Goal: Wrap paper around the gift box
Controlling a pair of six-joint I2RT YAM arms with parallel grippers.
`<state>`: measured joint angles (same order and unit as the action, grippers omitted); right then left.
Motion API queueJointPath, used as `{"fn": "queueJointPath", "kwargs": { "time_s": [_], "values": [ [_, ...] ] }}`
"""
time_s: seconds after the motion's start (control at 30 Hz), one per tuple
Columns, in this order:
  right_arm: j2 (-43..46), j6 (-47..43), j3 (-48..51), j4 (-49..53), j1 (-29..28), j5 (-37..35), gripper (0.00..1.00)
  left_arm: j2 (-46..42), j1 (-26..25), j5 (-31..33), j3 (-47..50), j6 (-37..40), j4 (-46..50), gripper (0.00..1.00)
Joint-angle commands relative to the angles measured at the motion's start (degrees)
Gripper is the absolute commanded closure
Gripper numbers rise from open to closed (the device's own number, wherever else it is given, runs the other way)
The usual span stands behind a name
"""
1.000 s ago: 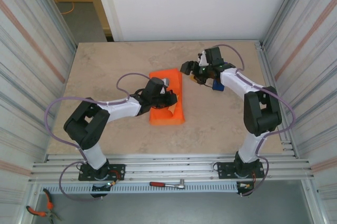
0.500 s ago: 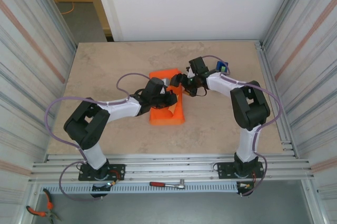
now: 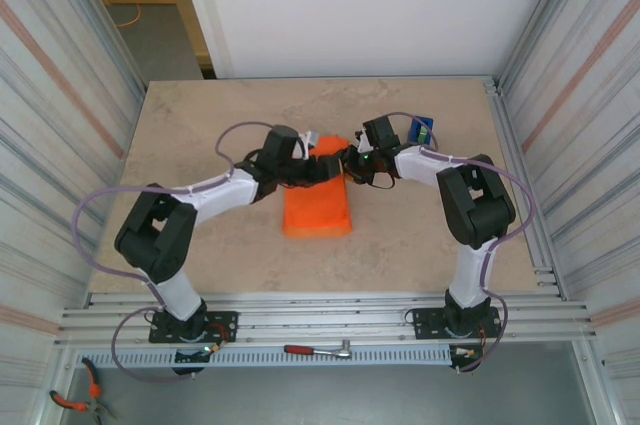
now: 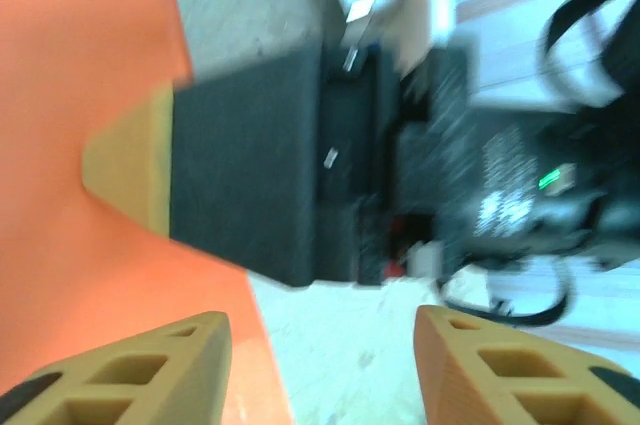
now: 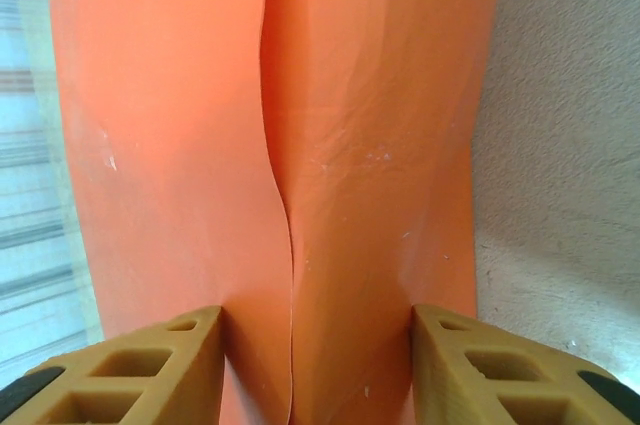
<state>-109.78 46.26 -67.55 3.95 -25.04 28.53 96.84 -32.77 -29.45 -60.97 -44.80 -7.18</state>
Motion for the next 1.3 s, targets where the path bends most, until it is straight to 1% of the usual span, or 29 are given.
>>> {"fn": "queueJointPath", "kwargs": {
  "time_s": [0.0,0.23,0.37,0.53,0.63,0.9,1.17,1.27],
  "values": [
    [-0.1,-0.4,2.6,0.7,0.1,-0.3,0.53,-5.1,4.2,-5.3,-2.5,2.6,3.4,0.44],
    [-0.1,-1.2,3.4,0.3,0.6,0.6,0.55,-8.5,13.9,-1.3,3.1,6.0,7.9,0.39],
    [-0.4,-1.2,3.6,0.4,0.6,0.6,0.57,-7.4,16.0,0.4,5.3,10.1,10.4,0.35],
    [-0.6,-1.2,3.5,0.4,0.6,0.6,0.59,-4.2,15.8,-1.1,6.0,13.3,10.3,0.33],
    [-0.8,-1.2,3.3,0.5,0.6,0.6,0.59,-2.6,14.9,-1.9,6.1,15.0,10.0,0.32],
    [-1.1,-1.2,3.0,1.0,0.2,0.6,0.60,0.1,12.2,-0.4,6.0,20.2,11.7,0.30],
    [-1.2,-1.0,3.0,1.1,0.1,0.4,0.61,2.1,10.8,-0.6,6.0,23.0,10.9,0.29],
    [-1.5,-1.1,2.8,1.1,0.0,0.4,0.62,3.0,10.4,1.1,5.8,23.6,12.0,0.29]
  ]
}}
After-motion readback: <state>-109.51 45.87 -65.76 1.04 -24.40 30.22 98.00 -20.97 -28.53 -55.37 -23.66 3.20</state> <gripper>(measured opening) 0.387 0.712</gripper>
